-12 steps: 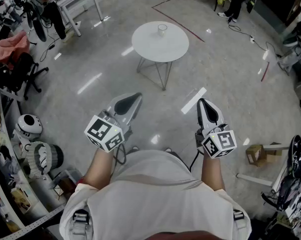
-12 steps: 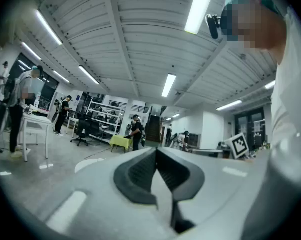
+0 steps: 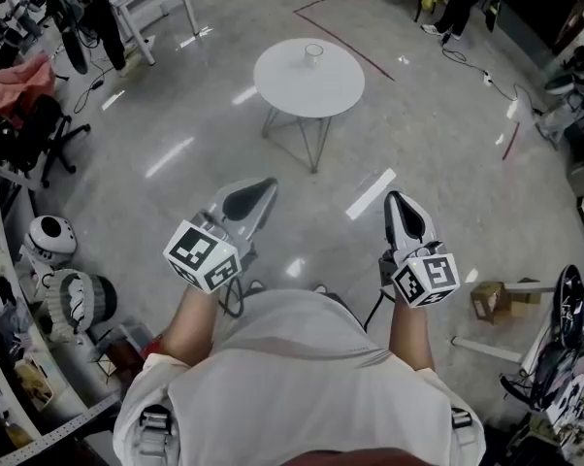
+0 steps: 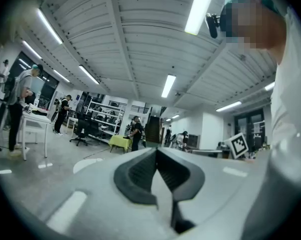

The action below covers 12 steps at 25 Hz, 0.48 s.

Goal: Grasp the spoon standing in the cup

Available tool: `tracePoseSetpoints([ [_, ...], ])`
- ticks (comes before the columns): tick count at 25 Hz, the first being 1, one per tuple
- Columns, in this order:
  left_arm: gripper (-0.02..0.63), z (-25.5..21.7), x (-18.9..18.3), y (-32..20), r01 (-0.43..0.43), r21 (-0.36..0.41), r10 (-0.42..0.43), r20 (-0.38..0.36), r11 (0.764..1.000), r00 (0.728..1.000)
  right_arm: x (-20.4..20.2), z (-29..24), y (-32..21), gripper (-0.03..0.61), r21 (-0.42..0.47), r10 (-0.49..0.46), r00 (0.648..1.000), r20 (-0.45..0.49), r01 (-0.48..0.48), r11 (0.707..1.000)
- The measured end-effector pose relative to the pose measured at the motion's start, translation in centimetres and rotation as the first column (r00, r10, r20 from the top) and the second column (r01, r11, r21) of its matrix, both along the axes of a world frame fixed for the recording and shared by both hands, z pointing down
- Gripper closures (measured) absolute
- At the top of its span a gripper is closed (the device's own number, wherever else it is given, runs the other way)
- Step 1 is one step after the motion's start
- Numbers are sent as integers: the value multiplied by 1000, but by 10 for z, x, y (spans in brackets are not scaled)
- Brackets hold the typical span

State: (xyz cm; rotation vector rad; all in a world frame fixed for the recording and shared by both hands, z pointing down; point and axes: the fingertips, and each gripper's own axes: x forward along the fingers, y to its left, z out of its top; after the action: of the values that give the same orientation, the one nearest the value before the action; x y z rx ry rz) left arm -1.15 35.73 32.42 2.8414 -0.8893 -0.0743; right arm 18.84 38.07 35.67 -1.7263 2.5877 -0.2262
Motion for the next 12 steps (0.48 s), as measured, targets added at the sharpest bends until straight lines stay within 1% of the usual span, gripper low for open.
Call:
tracePoseSetpoints([
  [3,612,0,-1,2,3,3,-3,-3,1000,1000,-2,-2,1,571,5,-2,1000,1,2,1000],
  [6,612,-1,-5,4,4,10,-4,-5,1000,1000,-2,-6,2,572,28,3,999,48,-5,1000],
  [8,612,-2,-8,4,3,14,-3,-5,1000,1000,-4,-9,0,572,50,-15,997,74,11,999],
  [10,612,-2,-14,4,5,13,-5,-3,1000,1000,-10,-11,-3,572,58,-30,997,69,26,998],
  [12,612,-2,-26,4,13,7,-13,-2,1000,1000,-21,-12,-6,572,49,-34,997,66,31,998],
])
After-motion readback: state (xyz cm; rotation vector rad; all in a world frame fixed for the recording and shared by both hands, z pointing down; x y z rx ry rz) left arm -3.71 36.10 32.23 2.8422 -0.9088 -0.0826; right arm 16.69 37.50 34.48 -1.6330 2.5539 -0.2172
